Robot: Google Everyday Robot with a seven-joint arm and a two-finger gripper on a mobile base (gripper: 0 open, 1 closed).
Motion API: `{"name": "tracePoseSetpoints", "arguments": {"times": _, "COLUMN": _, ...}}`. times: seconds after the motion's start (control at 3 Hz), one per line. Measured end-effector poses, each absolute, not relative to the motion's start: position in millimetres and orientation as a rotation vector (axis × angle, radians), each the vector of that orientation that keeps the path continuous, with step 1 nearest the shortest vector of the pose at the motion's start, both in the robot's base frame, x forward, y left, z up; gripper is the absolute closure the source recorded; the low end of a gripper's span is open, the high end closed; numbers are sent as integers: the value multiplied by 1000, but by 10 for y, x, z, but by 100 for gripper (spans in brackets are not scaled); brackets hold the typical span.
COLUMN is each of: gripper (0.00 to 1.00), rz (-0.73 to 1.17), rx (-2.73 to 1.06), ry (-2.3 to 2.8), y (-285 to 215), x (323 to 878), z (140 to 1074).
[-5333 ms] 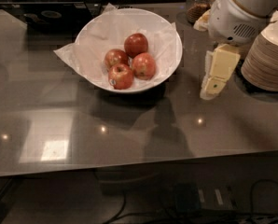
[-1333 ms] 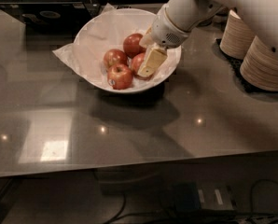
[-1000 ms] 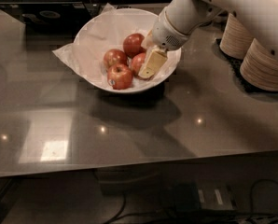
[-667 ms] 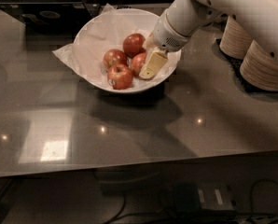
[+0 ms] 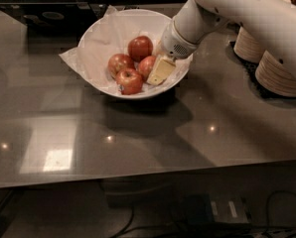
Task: Pick apple from white bowl
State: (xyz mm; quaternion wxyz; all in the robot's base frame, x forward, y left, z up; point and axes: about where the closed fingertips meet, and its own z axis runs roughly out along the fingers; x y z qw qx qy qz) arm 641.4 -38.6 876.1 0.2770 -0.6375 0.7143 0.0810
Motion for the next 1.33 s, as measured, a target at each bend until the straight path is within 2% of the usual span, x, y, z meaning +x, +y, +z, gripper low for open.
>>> {"name": "tracePoseSetpoints", "arguments": {"times": 0.67, "gripper": 39, "rz": 259, "rx": -1723, "ry": 1954, "y": -307, "x": 6513, "z": 8532}}
{"name": "tracePoseSetpoints", "arguments": {"times": 1.33, "gripper": 82, "rz": 282, "rx": -1728, "ry": 1967, "y": -298, "x": 6537, "z": 8443}}
